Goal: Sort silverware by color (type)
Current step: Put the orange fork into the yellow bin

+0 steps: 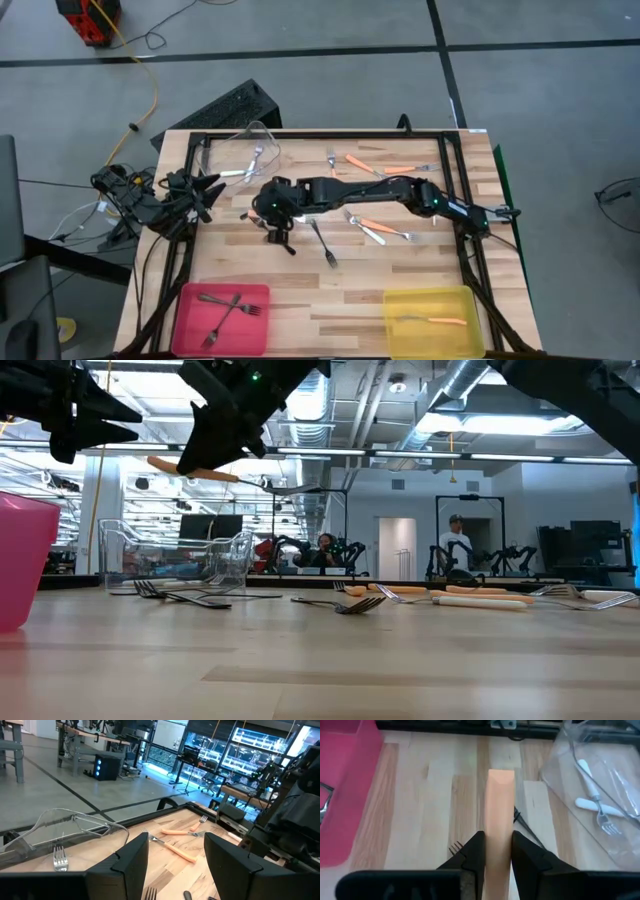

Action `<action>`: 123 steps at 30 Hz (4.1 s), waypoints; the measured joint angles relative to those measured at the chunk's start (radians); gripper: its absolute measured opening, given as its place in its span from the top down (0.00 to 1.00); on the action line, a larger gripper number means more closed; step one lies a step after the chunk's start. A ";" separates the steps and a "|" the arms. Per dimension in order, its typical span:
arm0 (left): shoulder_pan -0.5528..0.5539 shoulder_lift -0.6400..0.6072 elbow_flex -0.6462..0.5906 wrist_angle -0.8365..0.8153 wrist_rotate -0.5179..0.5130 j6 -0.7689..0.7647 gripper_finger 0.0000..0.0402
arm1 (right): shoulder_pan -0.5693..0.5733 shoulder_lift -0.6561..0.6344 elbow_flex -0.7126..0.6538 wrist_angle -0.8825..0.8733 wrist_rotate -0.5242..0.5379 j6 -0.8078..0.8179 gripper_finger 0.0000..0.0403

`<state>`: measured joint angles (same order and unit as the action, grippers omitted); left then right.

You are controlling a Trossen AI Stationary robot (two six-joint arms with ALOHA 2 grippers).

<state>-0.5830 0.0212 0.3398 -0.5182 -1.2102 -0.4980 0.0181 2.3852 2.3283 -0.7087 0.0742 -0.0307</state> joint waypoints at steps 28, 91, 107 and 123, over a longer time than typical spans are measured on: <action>0.000 0.000 0.000 0.000 0.009 0.000 0.56 | 0.191 -0.002 0.000 -0.248 -0.007 0.169 0.76; 0.000 0.000 0.000 0.000 -0.093 -0.019 0.56 | 0.402 -0.776 -1.231 0.246 0.212 0.473 0.76; 0.000 0.000 0.000 0.000 -0.092 -0.019 0.56 | 0.647 -0.891 -1.269 0.060 0.277 0.814 0.76; 0.000 0.000 0.000 0.000 -0.097 -0.019 0.56 | 1.008 -0.881 -1.269 -0.057 0.342 1.309 0.76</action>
<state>-0.5829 0.0214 0.3399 -0.5179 -1.3071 -0.5171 1.0264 1.5046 1.0592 -0.7659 0.4164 1.2786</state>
